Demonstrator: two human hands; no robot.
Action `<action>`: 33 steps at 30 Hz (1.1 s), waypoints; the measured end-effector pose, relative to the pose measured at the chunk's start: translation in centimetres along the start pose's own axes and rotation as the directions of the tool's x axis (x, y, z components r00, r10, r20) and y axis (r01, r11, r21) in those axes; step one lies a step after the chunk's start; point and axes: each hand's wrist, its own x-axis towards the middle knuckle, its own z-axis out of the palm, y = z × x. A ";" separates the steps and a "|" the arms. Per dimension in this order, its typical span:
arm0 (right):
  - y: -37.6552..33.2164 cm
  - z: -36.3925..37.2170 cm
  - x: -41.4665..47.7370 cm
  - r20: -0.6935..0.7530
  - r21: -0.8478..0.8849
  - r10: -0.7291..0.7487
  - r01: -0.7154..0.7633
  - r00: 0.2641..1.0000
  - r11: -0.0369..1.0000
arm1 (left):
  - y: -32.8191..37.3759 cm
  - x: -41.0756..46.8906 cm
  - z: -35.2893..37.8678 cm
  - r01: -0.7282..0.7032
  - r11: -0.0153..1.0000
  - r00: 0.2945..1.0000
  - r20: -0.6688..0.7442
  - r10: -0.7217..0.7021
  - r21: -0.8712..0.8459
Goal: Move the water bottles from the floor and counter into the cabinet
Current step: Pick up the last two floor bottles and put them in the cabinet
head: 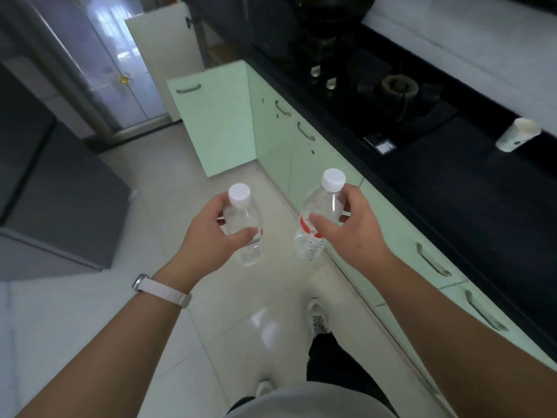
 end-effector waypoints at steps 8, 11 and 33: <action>-1.7 -0.2 11.9 0.169 0.083 -0.113 0.101 0.979 0.991 | 3.4 6.9 0.2 0.065 0.998 0.984 -0.168 -0.060 0.027; -2.4 0.0 15.8 0.232 0.095 -0.157 0.138 0.960 0.986 | 4.7 8.9 -0.2 0.092 0.995 0.967 -0.244 -0.079 0.044; -15.4 21.6 30.5 0.449 0.044 -0.275 0.287 0.850 0.957 | -5.7 20.3 -18.9 0.165 0.975 0.850 -0.480 -0.219 -0.152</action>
